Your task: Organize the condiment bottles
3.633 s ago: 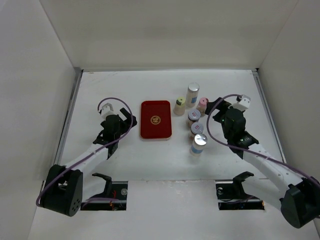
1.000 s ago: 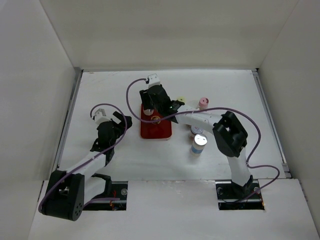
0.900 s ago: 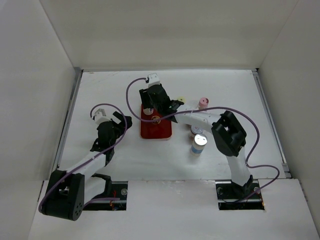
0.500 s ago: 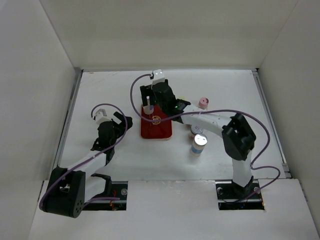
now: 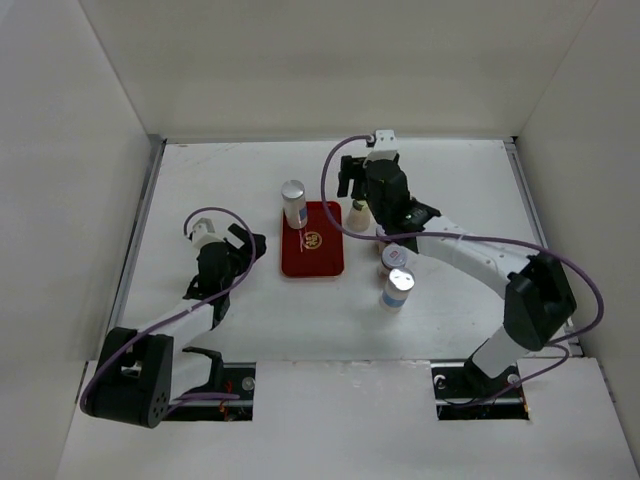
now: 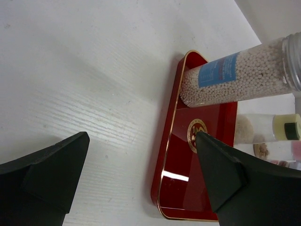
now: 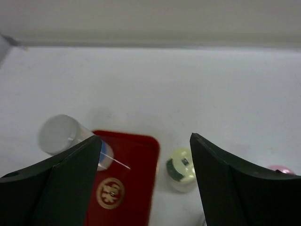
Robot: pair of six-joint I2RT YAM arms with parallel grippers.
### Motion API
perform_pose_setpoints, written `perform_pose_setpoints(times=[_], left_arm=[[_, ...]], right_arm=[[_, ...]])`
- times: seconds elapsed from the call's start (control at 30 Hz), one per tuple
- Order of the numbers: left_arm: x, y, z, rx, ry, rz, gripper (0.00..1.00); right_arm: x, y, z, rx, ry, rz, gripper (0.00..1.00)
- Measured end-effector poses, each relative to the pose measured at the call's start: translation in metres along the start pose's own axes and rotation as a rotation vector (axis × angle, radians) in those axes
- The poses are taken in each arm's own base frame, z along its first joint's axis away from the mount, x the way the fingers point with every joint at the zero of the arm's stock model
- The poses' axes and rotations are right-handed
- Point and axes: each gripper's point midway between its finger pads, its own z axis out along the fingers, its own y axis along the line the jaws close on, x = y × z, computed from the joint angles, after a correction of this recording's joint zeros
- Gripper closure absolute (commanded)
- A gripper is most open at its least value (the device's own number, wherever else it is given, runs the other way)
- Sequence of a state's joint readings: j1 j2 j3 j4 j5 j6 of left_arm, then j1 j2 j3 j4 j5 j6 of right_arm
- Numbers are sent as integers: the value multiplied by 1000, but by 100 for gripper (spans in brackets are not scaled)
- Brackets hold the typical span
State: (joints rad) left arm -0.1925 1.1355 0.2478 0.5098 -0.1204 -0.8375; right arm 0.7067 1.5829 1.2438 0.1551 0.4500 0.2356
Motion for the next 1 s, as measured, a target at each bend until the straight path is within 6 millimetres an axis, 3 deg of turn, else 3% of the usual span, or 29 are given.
perform_pose_setpoints(times=[0.17,0.33,0.57,0.63,0.7,0.87,1.0], left_arm=[[3,0,1,1,10,-4,0],[4,-1,1,8,18,-8,0],[4,-2,1,17,21,-9,0],[4,-2,1,17,20,-9,0],[5,-2,2,17,22,-9,0],[7,-1,3,17,32,-11,0],[7,-2,3,20,32,-14,0]], right_arm=[[77,-31,16,86,182,-62,23],[110,-42,23,118,258,-81,29],[137,-58,33,161,312,-77,40],[141,-61,34,169,320,-76,49],[141,-61,36,170,318,-70,55],[138,-60,36,167,310,-69,56],[122,-54,30,151,277,-68,57]])
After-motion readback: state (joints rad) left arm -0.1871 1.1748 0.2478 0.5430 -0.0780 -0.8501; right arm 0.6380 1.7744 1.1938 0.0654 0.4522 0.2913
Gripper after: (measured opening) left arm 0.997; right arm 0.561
